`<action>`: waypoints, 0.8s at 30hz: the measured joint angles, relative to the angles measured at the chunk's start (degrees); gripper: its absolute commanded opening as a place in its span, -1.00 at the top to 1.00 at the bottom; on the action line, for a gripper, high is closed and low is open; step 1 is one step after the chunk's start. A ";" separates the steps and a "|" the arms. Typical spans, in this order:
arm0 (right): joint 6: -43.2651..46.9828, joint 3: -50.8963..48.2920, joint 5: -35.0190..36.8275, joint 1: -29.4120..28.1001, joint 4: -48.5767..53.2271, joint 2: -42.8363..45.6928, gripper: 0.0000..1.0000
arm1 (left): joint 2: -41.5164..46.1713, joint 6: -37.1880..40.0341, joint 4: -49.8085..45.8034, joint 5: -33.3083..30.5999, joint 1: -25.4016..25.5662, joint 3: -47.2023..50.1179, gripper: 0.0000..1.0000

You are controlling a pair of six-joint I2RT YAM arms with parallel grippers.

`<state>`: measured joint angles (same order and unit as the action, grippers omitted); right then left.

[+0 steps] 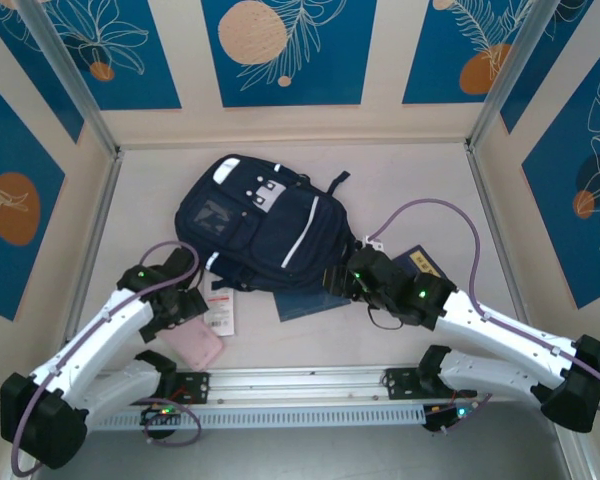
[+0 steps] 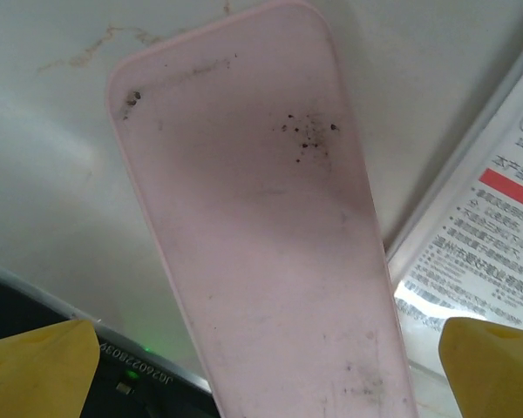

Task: Pack the student bag
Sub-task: Pick up the glasses case from the bottom-left of the table.

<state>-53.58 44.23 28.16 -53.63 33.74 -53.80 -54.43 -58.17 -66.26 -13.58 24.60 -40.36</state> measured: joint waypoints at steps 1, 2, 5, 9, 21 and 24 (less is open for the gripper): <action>-0.13 0.00 0.09 0.00 0.02 0.11 -0.42 | 0.00 -0.17 0.94 0.00 -0.31 0.68 -0.99; -0.26 -0.04 0.15 0.00 0.02 0.26 -0.42 | 0.02 -0.39 1.73 0.02 -0.61 1.18 -0.99; -0.55 -0.28 0.17 0.00 0.00 0.98 -0.43 | 0.79 -1.51 4.59 0.31 -1.42 2.62 -0.99; -0.66 -0.94 0.20 0.00 0.00 1.25 -0.43 | 1.57 -3.04 7.65 1.53 -1.92 5.03 -0.99; -0.85 -1.97 0.15 0.13 -0.26 1.25 -0.43 | 2.89 -5.99 10.60 2.64 -3.23 10.27 -1.00; -0.94 -2.03 0.15 0.52 -0.28 1.25 -0.43 | 2.29 -6.08 11.63 2.91 -3.45 11.06 -0.99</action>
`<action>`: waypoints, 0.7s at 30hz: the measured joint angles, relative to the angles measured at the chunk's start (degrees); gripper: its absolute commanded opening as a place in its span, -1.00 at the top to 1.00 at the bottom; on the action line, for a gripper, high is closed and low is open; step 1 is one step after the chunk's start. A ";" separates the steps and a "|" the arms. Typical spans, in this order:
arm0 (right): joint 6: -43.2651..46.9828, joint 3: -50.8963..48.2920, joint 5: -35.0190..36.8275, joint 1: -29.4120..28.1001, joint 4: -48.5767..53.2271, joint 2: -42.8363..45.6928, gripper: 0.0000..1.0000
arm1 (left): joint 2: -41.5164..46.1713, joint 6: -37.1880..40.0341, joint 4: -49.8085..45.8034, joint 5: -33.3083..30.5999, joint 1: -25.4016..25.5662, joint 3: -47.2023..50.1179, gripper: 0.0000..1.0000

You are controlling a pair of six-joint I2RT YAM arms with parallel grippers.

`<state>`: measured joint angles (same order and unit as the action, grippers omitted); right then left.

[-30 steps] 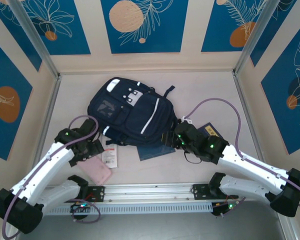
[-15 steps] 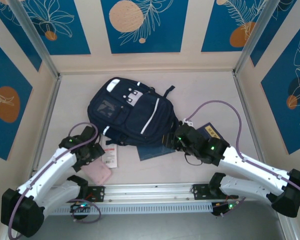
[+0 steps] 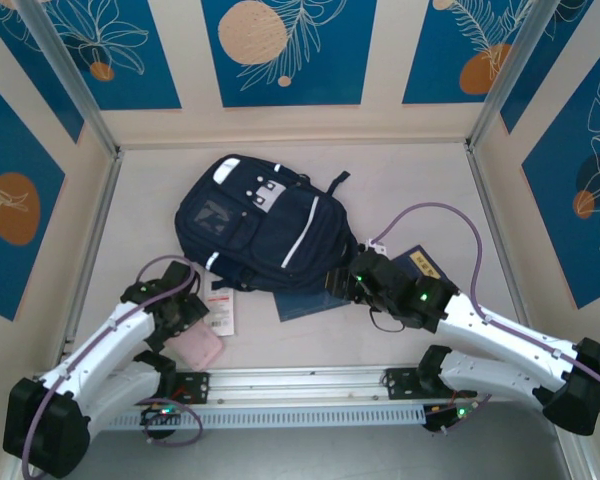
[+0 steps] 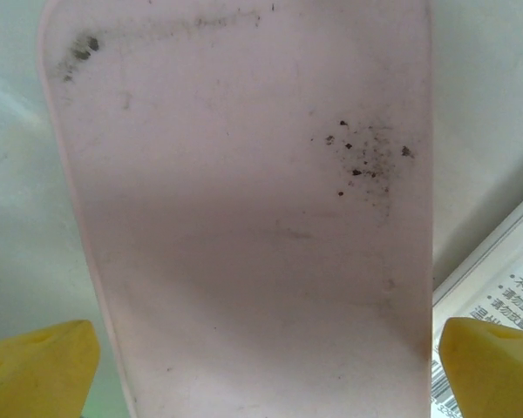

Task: Pack the student bag
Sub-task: Pick up the glasses case from the bottom-left of the table.

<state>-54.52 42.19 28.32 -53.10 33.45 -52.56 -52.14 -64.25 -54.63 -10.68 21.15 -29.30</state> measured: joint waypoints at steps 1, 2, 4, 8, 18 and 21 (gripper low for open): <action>-0.11 -0.02 0.00 0.11 -0.09 0.00 -0.43 | -0.35 0.00 0.46 0.22 -0.02 0.35 -0.99; -0.22 -0.28 -0.02 0.33 -0.46 0.02 -0.43 | -0.87 0.02 1.11 0.39 -0.04 0.83 -0.99; -0.57 -0.83 -0.07 0.68 -1.01 0.04 -0.43 | -1.77 0.02 2.25 0.66 -0.04 1.60 -0.99; -1.22 -1.88 -0.48 1.25 -1.64 0.07 -0.43 | -3.28 -0.15 5.22 1.27 -0.15 3.41 -1.00; -1.46 -2.25 -1.75 1.86 -3.21 1.14 -0.41 | 0.13 -0.15 7.69 1.62 -0.31 4.26 -0.60; -1.44 -2.25 -2.01 1.86 -3.50 1.14 -0.41 | 3.19 -0.04 7.41 1.62 -0.31 3.45 -0.44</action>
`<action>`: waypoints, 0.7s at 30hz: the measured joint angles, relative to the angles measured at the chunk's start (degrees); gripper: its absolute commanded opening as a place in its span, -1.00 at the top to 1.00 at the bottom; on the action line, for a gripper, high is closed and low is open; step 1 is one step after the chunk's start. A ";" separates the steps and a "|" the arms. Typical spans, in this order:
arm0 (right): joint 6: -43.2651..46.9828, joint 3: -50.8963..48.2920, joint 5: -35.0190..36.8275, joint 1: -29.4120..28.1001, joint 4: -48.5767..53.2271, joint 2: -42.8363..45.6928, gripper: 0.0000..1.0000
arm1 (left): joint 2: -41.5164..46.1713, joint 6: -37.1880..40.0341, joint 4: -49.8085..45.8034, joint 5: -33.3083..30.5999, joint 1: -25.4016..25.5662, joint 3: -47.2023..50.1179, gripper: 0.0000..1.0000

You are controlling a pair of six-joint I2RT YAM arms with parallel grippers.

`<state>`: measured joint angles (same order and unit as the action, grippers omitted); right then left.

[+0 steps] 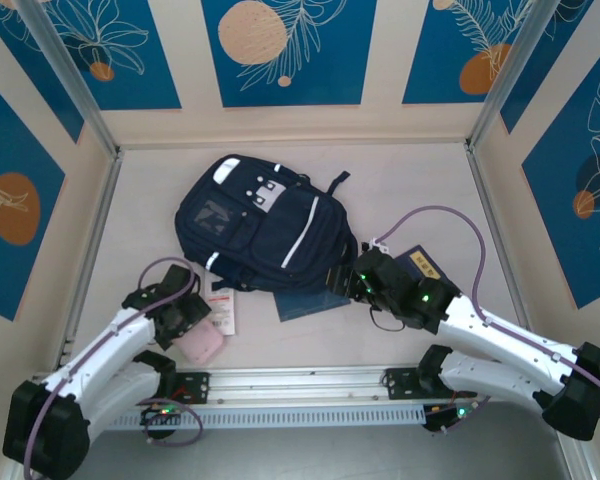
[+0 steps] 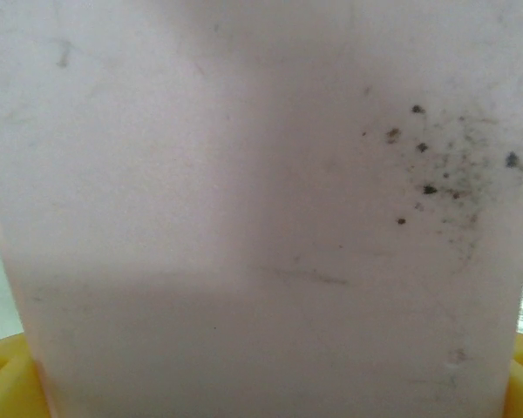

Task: Pack the student bag
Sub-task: Pick up the glasses case from the bottom-left of the table.

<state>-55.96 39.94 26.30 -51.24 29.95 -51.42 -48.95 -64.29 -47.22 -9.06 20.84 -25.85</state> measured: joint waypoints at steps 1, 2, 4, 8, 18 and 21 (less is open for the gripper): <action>0.00 0.00 -0.17 0.00 -0.02 0.00 -0.41 | 0.85 -0.15 -0.13 0.02 0.00 -0.17 -0.41; 0.00 0.00 -0.26 0.00 -0.09 0.00 -0.41 | 1.55 -0.31 -0.24 0.02 0.00 -0.26 -0.40; 0.07 0.00 -1.01 -0.02 -0.52 0.00 -0.41 | 2.80 -0.39 -0.90 0.07 0.00 -0.59 -0.39; 1.53 -0.09 -3.69 -0.66 -3.61 0.02 -0.47 | 3.82 -1.36 -3.98 1.31 0.00 -3.32 -0.38; 5.57 -5.11 -19.54 -6.27 -29.64 -6.08 -0.58 | 4.44 -7.69 -6.71 10.80 0.00 -15.34 -0.34; 7.10 -3.63 -21.40 -9.86 -34.93 -11.87 -0.71 | 3.06 -9.38 -6.71 13.55 0.02 -17.70 -0.36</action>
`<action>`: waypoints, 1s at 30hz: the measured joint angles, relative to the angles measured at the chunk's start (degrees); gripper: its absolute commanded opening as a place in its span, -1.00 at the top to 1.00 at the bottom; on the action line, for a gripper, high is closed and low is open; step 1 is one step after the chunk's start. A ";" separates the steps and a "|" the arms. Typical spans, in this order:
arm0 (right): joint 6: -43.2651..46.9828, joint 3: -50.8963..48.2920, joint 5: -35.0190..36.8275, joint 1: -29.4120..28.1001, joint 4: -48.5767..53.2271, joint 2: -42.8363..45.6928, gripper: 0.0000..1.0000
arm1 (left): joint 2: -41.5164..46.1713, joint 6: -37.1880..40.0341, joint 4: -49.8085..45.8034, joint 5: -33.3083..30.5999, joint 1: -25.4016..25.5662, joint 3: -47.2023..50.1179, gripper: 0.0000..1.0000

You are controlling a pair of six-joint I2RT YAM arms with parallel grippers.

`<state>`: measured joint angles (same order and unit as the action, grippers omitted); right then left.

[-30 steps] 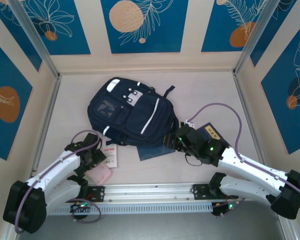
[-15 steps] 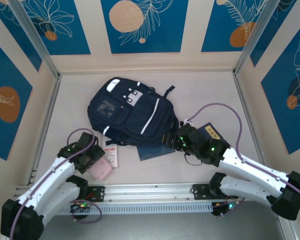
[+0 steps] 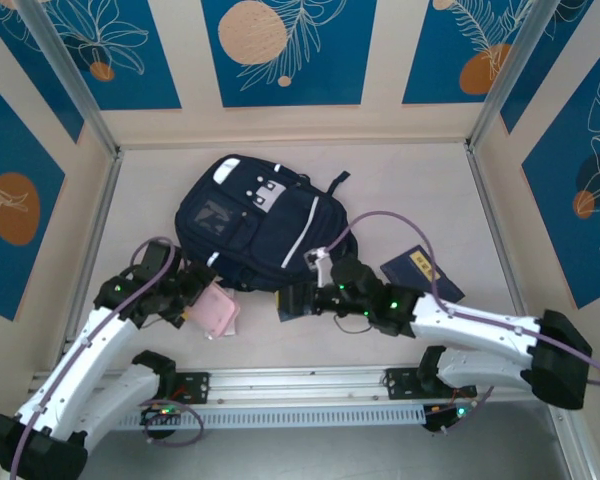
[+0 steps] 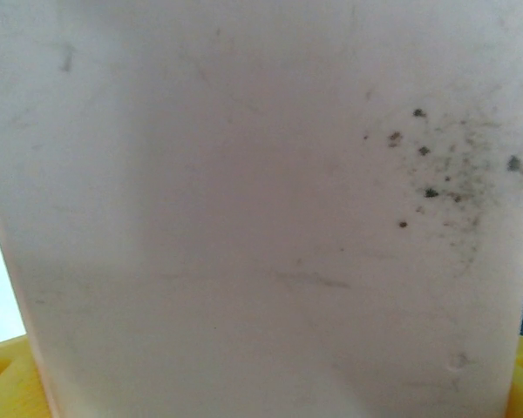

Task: Pack the student bag
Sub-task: Pick up the glasses case from the bottom-left of the table, then pass the glasses case.

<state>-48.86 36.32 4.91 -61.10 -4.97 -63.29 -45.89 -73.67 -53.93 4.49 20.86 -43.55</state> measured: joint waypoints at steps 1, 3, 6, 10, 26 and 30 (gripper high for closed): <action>0.55 0.66 -0.02 -1.25 -1.97 -1.88 -0.74 | -0.31 -0.31 -0.07 0.63 0.04 -0.59 -0.36; 1.79 1.64 0.20 -3.52 -6.51 -5.25 -0.78 | -0.83 -1.01 -0.11 1.75 0.11 -1.75 -0.36; 3.17 2.80 0.72 -5.84 -12.96 -9.66 -0.79 | -1.22 -1.70 -0.07 2.84 0.44 -3.19 -0.33; 4.07 5.27 0.87 -7.17 -20.33 -15.98 -0.77 | -1.33 -2.32 -0.11 3.23 0.79 -3.85 -0.31; -2.19 14.19 4.85 -9.18 -28.83 -30.77 -0.09 | -2.69 -4.09 0.39 2.71 1.46 -4.31 -0.27; -4.24 14.19 6.71 -9.25 -28.89 -30.77 0.12 | -2.69 -4.52 0.90 1.90 2.10 -5.07 -0.27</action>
<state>-53.10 50.50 11.62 -70.35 -33.87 -94.06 -48.58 -78.19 -53.04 6.39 22.96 -48.62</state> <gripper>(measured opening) 0.492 0.891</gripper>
